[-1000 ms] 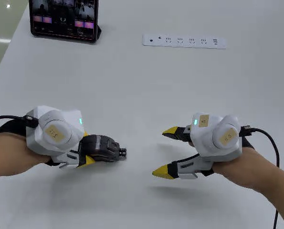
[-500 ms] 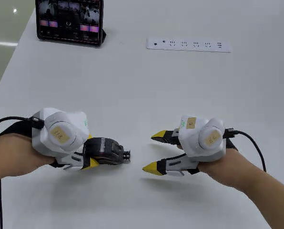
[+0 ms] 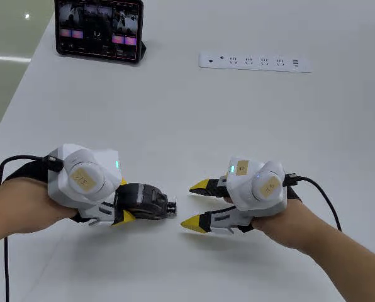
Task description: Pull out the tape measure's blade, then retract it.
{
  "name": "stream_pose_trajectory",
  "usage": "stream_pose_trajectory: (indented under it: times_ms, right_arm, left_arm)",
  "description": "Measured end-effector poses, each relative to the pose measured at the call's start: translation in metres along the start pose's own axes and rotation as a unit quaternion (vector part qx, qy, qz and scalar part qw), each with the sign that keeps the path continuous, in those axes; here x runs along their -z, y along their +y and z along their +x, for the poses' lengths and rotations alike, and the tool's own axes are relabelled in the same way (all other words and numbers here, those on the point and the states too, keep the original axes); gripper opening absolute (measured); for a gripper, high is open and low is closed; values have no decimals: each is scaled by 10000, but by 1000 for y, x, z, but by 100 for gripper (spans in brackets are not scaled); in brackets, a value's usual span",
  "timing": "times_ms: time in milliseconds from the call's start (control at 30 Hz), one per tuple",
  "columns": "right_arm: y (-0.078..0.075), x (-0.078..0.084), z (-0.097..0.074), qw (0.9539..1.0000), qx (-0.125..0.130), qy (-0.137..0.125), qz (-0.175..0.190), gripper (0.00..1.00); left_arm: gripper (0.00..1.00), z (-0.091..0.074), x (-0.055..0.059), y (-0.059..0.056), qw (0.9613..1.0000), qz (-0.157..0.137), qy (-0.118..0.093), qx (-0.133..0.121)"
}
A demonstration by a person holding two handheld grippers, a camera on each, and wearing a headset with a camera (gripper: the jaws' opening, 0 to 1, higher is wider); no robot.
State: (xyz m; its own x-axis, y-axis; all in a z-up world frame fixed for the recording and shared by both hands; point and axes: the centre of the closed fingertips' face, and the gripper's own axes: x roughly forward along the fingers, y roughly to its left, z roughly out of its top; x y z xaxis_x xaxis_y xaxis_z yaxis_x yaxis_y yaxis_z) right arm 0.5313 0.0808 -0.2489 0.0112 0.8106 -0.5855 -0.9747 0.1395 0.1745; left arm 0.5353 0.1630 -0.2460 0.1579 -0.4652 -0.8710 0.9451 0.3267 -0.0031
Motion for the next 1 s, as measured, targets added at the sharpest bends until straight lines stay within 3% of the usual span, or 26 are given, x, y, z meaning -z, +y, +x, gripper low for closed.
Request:
stream_pose_trajectory:
  times_ms: [400,1000]
  right_arm:
    - [1,-3,15,9997,-102,-76,-192,26]
    - [4,0,27,9985,-177,20,-515,15]
  left_arm:
    - [28,0,-1,0,10000,-3,-36,38]
    - [29,2,-1,0,10000,-15,-54,31]
